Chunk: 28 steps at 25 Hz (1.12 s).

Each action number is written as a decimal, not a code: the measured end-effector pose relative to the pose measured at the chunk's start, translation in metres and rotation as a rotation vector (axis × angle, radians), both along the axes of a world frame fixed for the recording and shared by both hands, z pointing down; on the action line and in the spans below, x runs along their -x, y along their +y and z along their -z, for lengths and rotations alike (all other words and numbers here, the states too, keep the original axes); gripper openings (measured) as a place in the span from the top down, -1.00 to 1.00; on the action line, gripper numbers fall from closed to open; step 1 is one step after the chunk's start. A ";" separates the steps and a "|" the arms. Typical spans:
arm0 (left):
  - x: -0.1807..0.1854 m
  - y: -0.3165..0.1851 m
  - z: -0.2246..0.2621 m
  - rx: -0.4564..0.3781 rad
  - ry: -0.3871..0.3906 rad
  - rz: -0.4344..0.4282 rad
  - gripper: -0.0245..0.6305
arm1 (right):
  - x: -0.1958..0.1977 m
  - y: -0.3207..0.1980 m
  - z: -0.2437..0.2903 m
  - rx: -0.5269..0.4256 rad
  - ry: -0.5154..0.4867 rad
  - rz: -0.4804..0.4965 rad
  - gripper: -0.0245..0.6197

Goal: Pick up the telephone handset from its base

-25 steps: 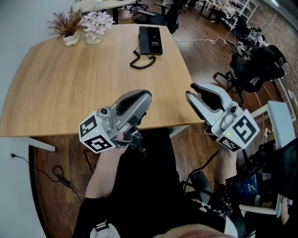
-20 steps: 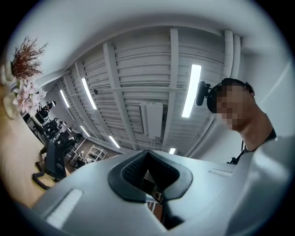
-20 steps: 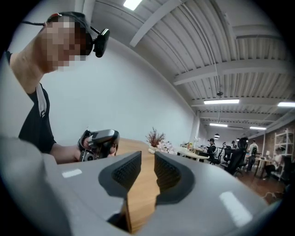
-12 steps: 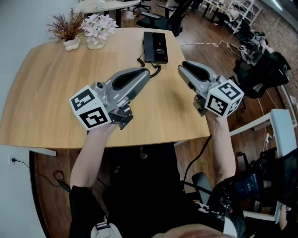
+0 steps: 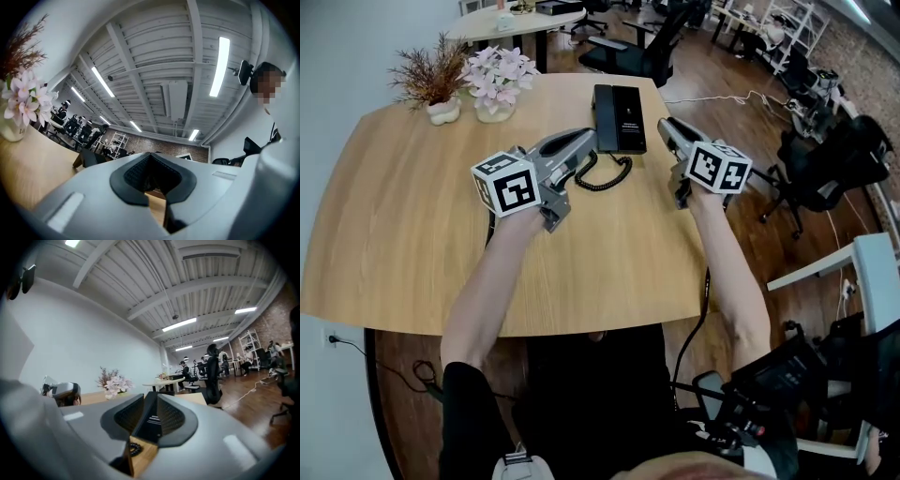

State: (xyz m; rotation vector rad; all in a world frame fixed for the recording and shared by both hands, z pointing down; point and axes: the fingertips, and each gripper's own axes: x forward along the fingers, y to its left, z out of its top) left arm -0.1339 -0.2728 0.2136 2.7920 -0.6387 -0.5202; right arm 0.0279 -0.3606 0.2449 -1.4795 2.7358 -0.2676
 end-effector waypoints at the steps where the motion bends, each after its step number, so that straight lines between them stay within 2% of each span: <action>1: 0.007 -0.011 -0.003 0.010 0.041 0.009 0.92 | -0.005 -0.012 -0.004 -0.001 -0.010 -0.036 0.64; 4: 0.032 -0.032 -0.015 0.064 0.190 0.024 0.92 | -0.023 -0.036 -0.017 -0.026 -0.023 -0.137 0.64; 6: 0.042 -0.039 -0.023 0.097 0.227 0.045 0.92 | -0.038 -0.042 -0.028 -0.045 -0.023 -0.184 0.64; 9: 0.050 -0.038 -0.023 0.116 0.283 0.026 0.92 | -0.053 -0.047 -0.046 -0.036 0.003 -0.217 0.66; 13: 0.063 -0.044 -0.019 0.134 0.335 0.030 0.92 | -0.044 -0.046 -0.041 -0.079 0.045 -0.180 0.67; 16: 0.073 -0.048 -0.029 0.209 0.385 0.034 0.92 | -0.032 -0.037 -0.043 -0.100 0.068 -0.135 0.67; 19: 0.082 -0.057 -0.038 0.287 0.449 0.056 0.92 | -0.032 -0.035 -0.038 -0.120 0.048 -0.112 0.67; 23: 0.089 -0.062 -0.042 0.341 0.516 0.077 0.92 | -0.041 -0.036 -0.035 -0.123 0.023 -0.120 0.67; 28: 0.081 -0.057 -0.040 0.326 0.484 0.052 0.92 | -0.036 -0.033 -0.038 -0.122 0.047 -0.096 0.67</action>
